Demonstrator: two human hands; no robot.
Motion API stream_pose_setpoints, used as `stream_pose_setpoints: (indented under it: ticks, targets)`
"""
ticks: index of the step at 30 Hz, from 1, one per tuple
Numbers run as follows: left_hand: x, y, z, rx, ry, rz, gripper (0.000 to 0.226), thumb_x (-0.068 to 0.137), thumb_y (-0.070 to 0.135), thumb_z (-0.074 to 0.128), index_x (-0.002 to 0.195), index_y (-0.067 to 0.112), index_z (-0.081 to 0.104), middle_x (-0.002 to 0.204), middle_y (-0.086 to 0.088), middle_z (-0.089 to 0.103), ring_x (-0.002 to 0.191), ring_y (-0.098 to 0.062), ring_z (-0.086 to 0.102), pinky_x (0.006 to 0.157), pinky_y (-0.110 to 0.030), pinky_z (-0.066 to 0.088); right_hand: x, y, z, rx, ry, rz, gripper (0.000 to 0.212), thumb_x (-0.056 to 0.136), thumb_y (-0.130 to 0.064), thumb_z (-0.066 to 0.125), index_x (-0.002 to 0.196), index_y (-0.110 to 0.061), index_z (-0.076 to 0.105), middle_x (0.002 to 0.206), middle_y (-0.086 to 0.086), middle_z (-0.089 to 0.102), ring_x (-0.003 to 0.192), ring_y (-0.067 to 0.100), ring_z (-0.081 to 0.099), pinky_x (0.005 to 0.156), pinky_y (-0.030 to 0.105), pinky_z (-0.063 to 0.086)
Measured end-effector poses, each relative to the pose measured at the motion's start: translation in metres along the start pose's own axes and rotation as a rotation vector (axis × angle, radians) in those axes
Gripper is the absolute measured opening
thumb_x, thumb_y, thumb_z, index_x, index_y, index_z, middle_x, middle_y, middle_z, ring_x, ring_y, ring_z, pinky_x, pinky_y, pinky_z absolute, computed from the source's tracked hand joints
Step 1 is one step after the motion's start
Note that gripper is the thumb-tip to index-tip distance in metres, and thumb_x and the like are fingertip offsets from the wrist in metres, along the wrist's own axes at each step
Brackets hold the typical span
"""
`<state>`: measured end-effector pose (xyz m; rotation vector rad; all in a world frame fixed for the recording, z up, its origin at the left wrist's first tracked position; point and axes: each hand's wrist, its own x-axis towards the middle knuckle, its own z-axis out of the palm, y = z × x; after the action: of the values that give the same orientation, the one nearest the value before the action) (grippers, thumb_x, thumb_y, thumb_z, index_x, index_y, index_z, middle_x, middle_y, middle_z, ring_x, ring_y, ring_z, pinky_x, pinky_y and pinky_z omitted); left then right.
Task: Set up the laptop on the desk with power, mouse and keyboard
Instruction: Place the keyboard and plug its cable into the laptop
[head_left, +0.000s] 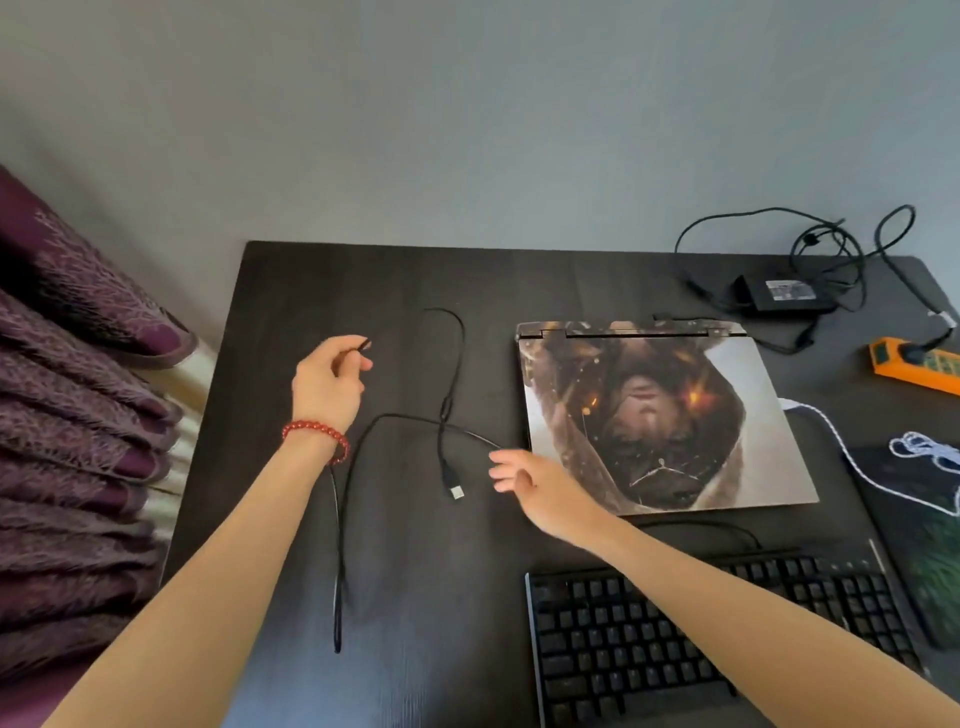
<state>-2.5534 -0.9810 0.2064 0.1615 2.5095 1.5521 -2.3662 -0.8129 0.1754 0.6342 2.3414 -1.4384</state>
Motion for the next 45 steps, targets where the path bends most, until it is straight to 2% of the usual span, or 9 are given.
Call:
stream_pose_setpoints:
  ticks: [6,12,15,19,28,31,35,41,45]
  targets:
    - [-0.035,-0.011,0.018,-0.052,-0.27,0.141,0.026,0.09,-0.006,0.043,0.096,0.012,0.061,0.076,0.005,0.06,0.058,0.003,0.055,0.06,-0.008,0.044,0.031,-0.028,-0.049,0.513,0.308,0.077,0.035,0.092,0.01,0.034,0.124,-0.002,0.042,0.077,0.011,0.062,0.055,0.01,0.058,0.056,0.017,0.045]
    - [-0.051,-0.016,0.026,0.194,-0.459,0.473,0.024,0.087,-0.006,0.05,0.095,0.007,0.068,0.09,-0.002,0.063,0.085,-0.009,0.059,0.08,-0.021,0.047,0.073,-0.068,-0.071,1.338,0.247,0.411,0.019,0.098,-0.019,0.04,0.092,-0.002,0.047,0.122,0.023,0.054,0.119,0.034,0.053,0.085,0.04,0.048]
    - [-0.048,-0.025,0.021,0.336,-0.398,0.529,0.021,0.086,-0.004,0.054,0.095,0.007,0.069,0.091,-0.006,0.067,0.085,-0.023,0.06,0.077,-0.035,0.051,0.085,-0.074,-0.089,1.479,0.416,0.434,0.026,0.099,-0.009,0.033,0.078,-0.002,0.045,0.095,0.014,0.06,0.101,0.019,0.059,0.055,0.021,0.055]
    - [-0.04,-0.034,0.017,0.549,-0.33,0.517,0.019,0.086,-0.001,0.054,0.093,0.009,0.069,0.09,-0.008,0.067,0.085,-0.03,0.06,0.073,-0.04,0.051,0.075,-0.06,-0.114,1.332,0.509,0.41,0.028,0.099,-0.013,0.032,0.075,-0.009,0.044,0.064,0.003,0.045,0.054,0.011,0.041,0.041,0.018,0.037]
    - [-0.066,-0.017,0.067,0.909,-0.253,0.673,0.053,0.078,0.02,0.061,0.13,0.018,0.049,0.131,-0.009,0.054,0.124,-0.031,0.047,0.102,-0.055,0.031,0.036,-0.004,-0.107,0.942,0.631,0.321,0.02,0.096,-0.004,0.035,0.087,-0.01,0.052,0.061,0.005,0.048,0.054,0.017,0.05,0.049,0.024,0.049]
    - [-0.098,-0.021,0.095,0.953,-0.513,1.065,0.064,0.076,0.039,0.062,0.135,0.025,0.041,0.142,-0.005,0.046,0.134,-0.028,0.038,0.105,-0.064,0.024,0.016,0.021,-0.104,0.786,0.624,0.318,0.02,0.096,-0.003,0.036,0.086,-0.012,0.051,0.066,0.007,0.055,0.061,0.018,0.057,0.061,0.027,0.055]
    - [-0.116,-0.04,0.12,1.097,-0.842,0.916,0.067,0.09,0.049,0.039,0.145,0.03,0.008,0.156,-0.007,0.011,0.144,-0.031,0.003,0.109,-0.062,-0.008,-0.004,0.049,-0.102,0.522,0.621,0.323,0.015,0.095,-0.006,0.041,0.09,-0.012,0.053,0.072,0.003,0.058,0.065,0.013,0.056,0.064,0.025,0.048]
    - [-0.137,-0.055,0.11,0.941,-0.795,1.046,0.053,0.076,0.038,0.064,0.125,0.02,0.055,0.133,-0.007,0.055,0.112,-0.021,0.06,0.099,-0.045,0.044,-0.025,0.065,-0.094,0.428,0.589,0.253,0.016,0.094,-0.007,0.043,0.099,-0.009,0.058,0.071,0.002,0.057,0.063,0.014,0.055,0.057,0.019,0.049]
    - [-0.138,-0.064,0.098,0.823,-0.919,0.982,0.044,0.088,0.029,0.054,0.131,0.019,0.05,0.15,-0.009,0.031,0.118,-0.013,0.055,0.108,-0.039,0.036,-0.033,0.062,-0.084,0.442,0.546,0.185,0.018,0.094,-0.004,0.044,0.105,-0.012,0.055,0.073,0.001,0.057,0.064,0.013,0.055,0.054,0.014,0.049]
